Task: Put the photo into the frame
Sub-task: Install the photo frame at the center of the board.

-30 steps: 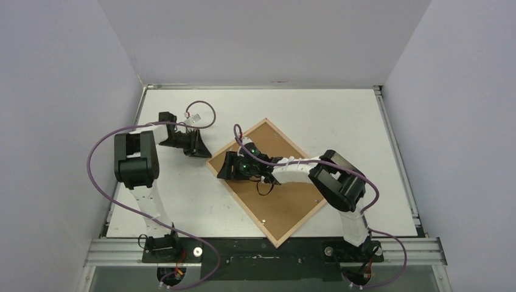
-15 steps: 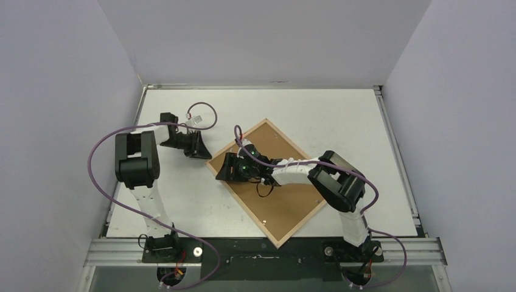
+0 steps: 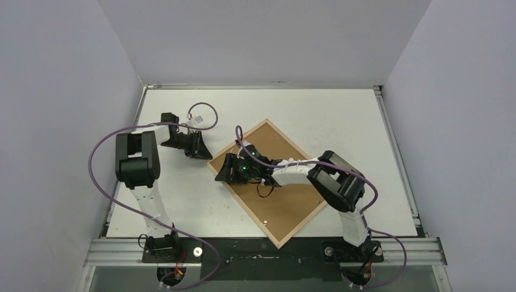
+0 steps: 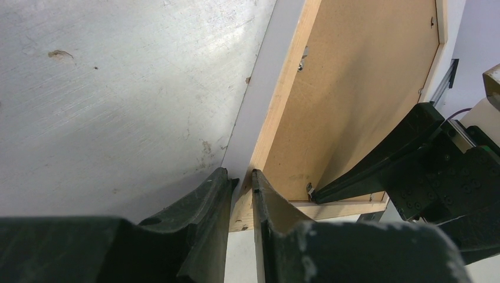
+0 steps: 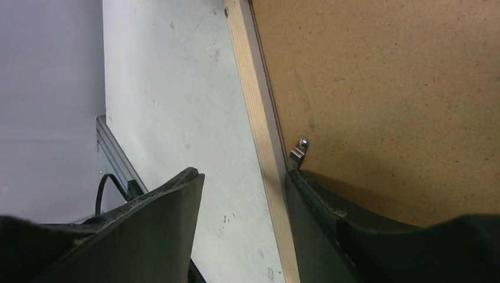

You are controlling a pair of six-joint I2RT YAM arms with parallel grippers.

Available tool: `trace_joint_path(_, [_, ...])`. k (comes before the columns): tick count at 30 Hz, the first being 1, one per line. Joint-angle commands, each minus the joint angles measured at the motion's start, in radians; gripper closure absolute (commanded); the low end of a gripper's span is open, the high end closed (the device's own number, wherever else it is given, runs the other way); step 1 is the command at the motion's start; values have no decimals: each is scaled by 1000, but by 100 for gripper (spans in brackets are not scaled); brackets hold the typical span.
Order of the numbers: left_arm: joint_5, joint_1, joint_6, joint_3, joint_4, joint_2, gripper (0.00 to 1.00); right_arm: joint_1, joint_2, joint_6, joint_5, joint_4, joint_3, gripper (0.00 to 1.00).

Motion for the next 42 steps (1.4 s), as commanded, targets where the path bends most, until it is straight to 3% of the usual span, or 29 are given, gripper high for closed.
trace_joint_path(1, [21, -20, -3, -7, -6, -14, 82, 5, 23, 25, -24, 47, -9, 46])
trace_joint_path(24, [35, -43, 1, -20, -8, -25, 83, -8, 92, 41, -31, 115, 57, 47])
trace_joint_path(30, [37, -34, 7, 0, -36, -37, 83, -30, -1, 15, -33, 83, 27, 47])
trace_joint_path(37, [56, -12, 2, 15, -55, -67, 83, -103, -196, -58, 1, -56, 24, 42])
trace_joint_path(42, [62, -10, 3, 3, -53, -78, 84, -205, -301, -146, 161, -366, 44, 35])
